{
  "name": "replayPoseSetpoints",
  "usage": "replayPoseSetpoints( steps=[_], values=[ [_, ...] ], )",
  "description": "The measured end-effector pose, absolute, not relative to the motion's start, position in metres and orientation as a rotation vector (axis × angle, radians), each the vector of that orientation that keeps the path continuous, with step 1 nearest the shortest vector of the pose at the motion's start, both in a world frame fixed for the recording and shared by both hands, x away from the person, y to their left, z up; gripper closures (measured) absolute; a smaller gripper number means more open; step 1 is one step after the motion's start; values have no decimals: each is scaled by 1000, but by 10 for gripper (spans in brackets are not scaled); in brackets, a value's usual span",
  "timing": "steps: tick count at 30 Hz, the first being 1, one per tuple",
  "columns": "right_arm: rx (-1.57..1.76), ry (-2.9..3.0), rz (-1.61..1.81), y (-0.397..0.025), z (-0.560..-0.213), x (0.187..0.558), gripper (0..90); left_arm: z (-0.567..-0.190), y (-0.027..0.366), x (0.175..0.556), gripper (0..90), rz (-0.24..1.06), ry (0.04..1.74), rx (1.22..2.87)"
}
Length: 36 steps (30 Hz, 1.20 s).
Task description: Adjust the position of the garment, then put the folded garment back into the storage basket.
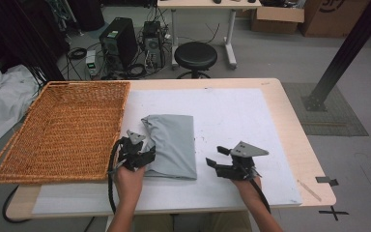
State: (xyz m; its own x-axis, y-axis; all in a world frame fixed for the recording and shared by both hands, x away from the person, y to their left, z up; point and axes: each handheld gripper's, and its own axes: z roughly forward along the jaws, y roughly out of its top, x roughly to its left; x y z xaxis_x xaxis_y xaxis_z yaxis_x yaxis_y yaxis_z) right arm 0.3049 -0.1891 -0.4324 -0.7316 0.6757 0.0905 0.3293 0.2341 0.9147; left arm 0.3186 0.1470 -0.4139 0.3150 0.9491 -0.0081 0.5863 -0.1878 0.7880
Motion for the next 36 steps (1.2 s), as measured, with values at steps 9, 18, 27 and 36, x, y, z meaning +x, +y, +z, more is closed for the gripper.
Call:
replayPoseSetpoints(
  steps=[9,18,27,36],
  values=[
    [1148,1889,1560,-260,-424,319,129,-405,155,317,104,583,1276,1695],
    [1170,1902,1529,-270,-425,327,138,-402,155,314,144,586,1253,1694],
    [1156,1915,1523,-269,-424,326,140,-401,156,329,149,509,1246,1713],
    [1128,1921,1533,-268,-424,326,140,-404,160,344,141,474,1220,1743]
  ],
)
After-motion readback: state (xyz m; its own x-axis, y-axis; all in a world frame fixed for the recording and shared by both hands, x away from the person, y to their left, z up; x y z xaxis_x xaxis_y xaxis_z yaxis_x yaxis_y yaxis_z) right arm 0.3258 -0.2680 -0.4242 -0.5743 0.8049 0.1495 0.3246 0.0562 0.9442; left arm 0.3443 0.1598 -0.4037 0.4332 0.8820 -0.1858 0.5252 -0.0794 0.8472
